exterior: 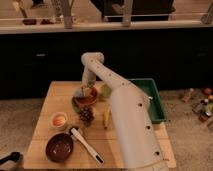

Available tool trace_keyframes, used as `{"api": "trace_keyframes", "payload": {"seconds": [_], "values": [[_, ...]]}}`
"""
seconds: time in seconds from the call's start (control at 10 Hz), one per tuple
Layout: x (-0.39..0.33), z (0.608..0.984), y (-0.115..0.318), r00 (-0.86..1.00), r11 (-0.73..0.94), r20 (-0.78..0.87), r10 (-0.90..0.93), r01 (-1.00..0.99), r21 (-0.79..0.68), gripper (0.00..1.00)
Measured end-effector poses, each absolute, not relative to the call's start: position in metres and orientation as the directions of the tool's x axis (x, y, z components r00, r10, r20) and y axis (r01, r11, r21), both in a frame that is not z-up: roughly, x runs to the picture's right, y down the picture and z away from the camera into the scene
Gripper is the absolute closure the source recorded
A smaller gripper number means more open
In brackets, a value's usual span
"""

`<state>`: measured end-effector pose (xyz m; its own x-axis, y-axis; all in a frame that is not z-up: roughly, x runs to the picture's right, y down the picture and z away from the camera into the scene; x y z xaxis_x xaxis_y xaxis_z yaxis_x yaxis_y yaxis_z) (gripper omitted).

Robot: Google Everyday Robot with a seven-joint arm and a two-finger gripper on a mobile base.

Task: Wipe red bowl with towel

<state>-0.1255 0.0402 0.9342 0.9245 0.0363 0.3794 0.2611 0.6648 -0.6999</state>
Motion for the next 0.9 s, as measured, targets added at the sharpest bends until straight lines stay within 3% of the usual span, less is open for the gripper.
{"api": "trace_keyframes", "payload": {"seconds": [0.6,0.9], "values": [[-0.124,0.924,0.063,0.931,0.639,0.36,0.053,0.245,-0.729,1.0],[-0.091,0.931,0.035,0.941,0.679,0.302,0.15,0.124,-0.723,1.0]]}}
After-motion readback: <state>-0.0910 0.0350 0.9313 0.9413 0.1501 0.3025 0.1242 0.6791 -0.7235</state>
